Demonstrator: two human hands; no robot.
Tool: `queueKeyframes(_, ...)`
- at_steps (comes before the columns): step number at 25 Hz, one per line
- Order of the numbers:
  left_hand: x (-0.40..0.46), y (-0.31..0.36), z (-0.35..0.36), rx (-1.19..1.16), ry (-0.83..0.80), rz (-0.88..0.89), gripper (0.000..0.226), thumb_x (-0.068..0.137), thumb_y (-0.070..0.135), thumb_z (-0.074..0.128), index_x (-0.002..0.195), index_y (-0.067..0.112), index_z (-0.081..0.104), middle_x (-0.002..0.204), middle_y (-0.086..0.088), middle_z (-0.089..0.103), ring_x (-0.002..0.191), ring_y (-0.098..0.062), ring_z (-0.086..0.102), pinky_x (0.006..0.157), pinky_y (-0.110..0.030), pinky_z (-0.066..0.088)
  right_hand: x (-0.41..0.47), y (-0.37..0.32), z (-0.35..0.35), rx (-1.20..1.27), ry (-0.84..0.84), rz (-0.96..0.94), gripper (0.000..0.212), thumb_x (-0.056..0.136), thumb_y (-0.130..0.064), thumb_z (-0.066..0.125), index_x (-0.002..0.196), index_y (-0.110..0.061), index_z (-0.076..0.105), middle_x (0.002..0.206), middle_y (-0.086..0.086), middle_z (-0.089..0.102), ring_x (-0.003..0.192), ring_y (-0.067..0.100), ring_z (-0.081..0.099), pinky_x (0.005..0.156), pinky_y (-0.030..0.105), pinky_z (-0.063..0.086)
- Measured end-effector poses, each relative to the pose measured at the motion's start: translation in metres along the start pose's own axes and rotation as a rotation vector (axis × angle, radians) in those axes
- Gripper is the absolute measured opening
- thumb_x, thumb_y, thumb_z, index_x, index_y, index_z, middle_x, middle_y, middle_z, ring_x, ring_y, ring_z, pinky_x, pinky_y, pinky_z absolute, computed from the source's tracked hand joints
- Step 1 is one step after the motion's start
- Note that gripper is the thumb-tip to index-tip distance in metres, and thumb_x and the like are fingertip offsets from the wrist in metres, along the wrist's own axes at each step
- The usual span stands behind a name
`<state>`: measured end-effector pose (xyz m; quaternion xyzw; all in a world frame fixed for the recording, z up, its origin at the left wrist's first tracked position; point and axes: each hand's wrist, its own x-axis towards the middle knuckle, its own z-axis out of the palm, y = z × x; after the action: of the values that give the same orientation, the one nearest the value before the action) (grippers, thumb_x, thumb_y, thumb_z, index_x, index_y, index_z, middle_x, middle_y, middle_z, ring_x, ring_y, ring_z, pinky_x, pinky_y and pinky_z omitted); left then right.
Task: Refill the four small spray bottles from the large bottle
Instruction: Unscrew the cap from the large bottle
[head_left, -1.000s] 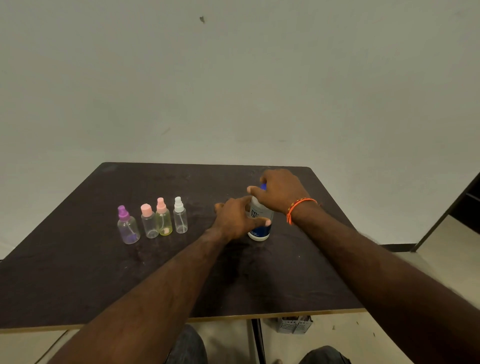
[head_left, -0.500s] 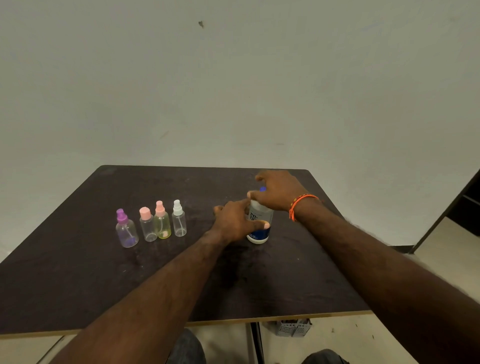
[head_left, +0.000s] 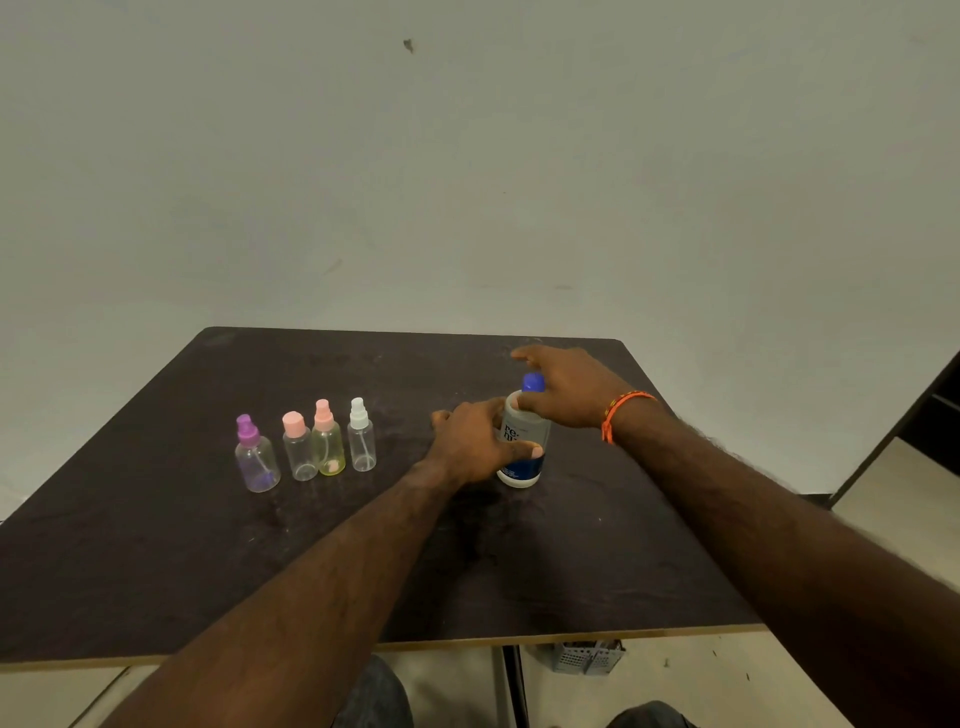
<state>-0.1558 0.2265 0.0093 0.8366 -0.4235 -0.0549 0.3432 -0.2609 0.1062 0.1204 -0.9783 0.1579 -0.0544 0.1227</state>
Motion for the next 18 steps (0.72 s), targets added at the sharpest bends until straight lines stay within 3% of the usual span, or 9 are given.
queueKeyframes(2,0.0003,0.0009,-0.0003,0.006,0.003,0.005,0.064,0.079,0.071,0.074,0.132,0.039,0.062,0.122,0.013,0.073,0.119,-0.013,0.062,0.098,-0.042,0.028,0.003,0.0054,0.0007,-0.042,0.053,0.059,0.04,0.093,-0.048,0.062,0.121,-0.02,0.062,0.116,0.006,0.067,0.099,0.021,0.061,0.081,0.032,0.047)
queueKeyframes(5,-0.0008,0.0008,-0.0001,0.009,0.001,0.015,0.066,0.079,0.072,0.074,0.135,0.039,0.061,0.123,0.012,0.073,0.119,-0.014,0.062,0.094,-0.039,0.025,0.0058,0.0033,-0.0014,-0.031,-0.013,0.036,0.022,0.096,-0.029,0.061,0.116,-0.018,0.064,0.117,0.006,0.066,0.099,0.02,0.059,0.083,0.031,0.047)
queueKeyframes(7,-0.0013,0.0002,0.0,0.004,0.008,0.018,0.065,0.079,0.072,0.073,0.134,0.04,0.061,0.121,0.012,0.073,0.118,-0.014,0.063,0.094,-0.039,0.024,0.0051,0.0018,-0.0052,-0.049,-0.103,-0.03,0.031,0.091,-0.006,0.057,0.118,-0.019,0.066,0.124,0.004,0.063,0.11,0.023,0.058,0.091,0.033,0.049)
queueKeyframes(9,-0.0016,0.0004,-0.0001,0.001,0.007,0.015,0.066,0.079,0.072,0.073,0.134,0.039,0.06,0.121,0.013,0.073,0.119,-0.014,0.063,0.096,-0.04,0.025,0.0018,0.0009,-0.0084,-0.059,-0.156,-0.081,0.05,0.087,0.0,0.056,0.131,-0.023,0.062,0.132,0.002,0.06,0.119,0.023,0.056,0.097,0.033,0.047)
queueKeyframes(11,-0.0016,0.0007,-0.0001,-0.005,0.009,0.014,0.066,0.079,0.071,0.073,0.135,0.039,0.06,0.122,0.013,0.073,0.12,-0.014,0.062,0.099,-0.042,0.027,0.0019,0.0025,-0.0083,-0.03,-0.066,-0.079,0.054,0.092,-0.018,0.062,0.143,-0.026,0.05,0.137,0.003,0.057,0.123,0.022,0.054,0.099,0.033,0.044)
queueKeyframes(14,-0.0016,0.0013,-0.0004,0.006,0.015,0.016,0.066,0.08,0.071,0.073,0.136,0.039,0.06,0.124,0.012,0.072,0.121,-0.014,0.062,0.101,-0.044,0.029,0.0074,0.0069,-0.0067,-0.135,0.044,0.0,0.044,0.094,-0.048,0.06,0.127,-0.018,0.061,0.12,0.005,0.066,0.105,0.022,0.059,0.089,0.035,0.048)
queueKeyframes(16,-0.0019,0.0014,-0.0003,0.008,0.011,0.012,0.068,0.081,0.071,0.073,0.138,0.038,0.059,0.127,0.011,0.072,0.122,-0.015,0.062,0.103,-0.044,0.028,0.0077,0.0064,-0.0072,-0.129,0.004,-0.021,0.032,0.097,-0.036,0.058,0.121,-0.016,0.065,0.118,0.006,0.067,0.102,0.02,0.059,0.088,0.034,0.049)
queueKeyframes(18,-0.0025,0.0017,0.0004,-0.003,0.014,0.005,0.066,0.082,0.069,0.073,0.138,0.037,0.059,0.127,0.01,0.072,0.122,-0.016,0.062,0.104,-0.044,0.027,0.0059,0.0042,-0.0092,-0.09,-0.064,-0.089,0.027,0.095,-0.011,0.056,0.118,-0.016,0.069,0.123,0.004,0.064,0.106,0.019,0.057,0.091,0.032,0.047)
